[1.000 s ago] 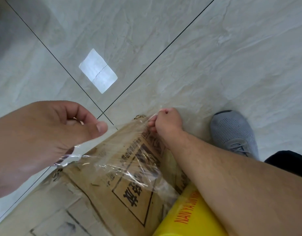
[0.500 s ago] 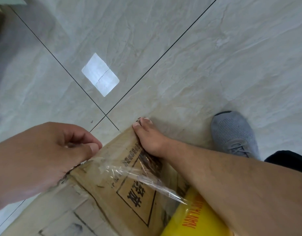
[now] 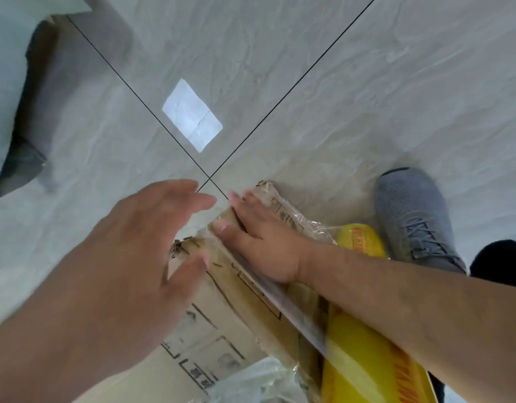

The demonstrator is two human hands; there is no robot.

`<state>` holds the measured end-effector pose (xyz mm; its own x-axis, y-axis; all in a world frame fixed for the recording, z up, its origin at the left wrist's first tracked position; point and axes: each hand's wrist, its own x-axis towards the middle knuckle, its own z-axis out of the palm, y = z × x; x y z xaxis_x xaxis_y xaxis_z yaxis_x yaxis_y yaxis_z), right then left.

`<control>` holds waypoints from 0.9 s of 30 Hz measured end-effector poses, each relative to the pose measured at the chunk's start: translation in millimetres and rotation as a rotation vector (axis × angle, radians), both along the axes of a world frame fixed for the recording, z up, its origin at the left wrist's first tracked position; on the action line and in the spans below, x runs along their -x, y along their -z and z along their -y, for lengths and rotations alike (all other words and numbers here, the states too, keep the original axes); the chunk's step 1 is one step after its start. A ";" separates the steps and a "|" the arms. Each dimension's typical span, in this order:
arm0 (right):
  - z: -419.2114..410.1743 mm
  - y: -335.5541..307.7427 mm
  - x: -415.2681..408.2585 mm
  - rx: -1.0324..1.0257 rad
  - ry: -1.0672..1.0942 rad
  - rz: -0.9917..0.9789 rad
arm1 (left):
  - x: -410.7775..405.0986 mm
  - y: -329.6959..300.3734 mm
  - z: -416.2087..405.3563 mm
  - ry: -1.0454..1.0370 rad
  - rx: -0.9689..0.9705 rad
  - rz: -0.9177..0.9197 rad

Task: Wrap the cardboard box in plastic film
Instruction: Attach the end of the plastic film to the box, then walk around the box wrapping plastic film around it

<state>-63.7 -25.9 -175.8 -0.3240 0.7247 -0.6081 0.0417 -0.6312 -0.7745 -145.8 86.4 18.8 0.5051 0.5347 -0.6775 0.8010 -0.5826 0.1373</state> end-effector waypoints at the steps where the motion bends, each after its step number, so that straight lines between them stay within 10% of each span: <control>1: -0.6 -11.3 1.3 -0.056 0.007 0.010 | -3.2 0.8 2.8 0.015 -0.009 0.103; 5: 4.2 -44.2 18.3 -0.179 0.076 0.004 | -30.8 8.1 0.4 -0.053 -0.008 0.275; 8: 9.2 -56.9 16.3 -0.335 0.205 -0.014 | -55.7 33.8 -10.2 -0.166 0.217 -0.015; 13: 24.2 -57.1 -22.6 0.208 0.475 -0.513 | -55.7 72.9 -21.5 -0.129 0.528 -0.512; 19: 104.8 -57.0 -66.8 0.482 0.074 0.389 | -57.6 76.8 -10.0 0.609 0.458 -0.830; 27: 148.8 -68.0 -79.7 1.259 0.686 -0.367 | -76.6 101.4 37.4 0.847 0.437 -0.878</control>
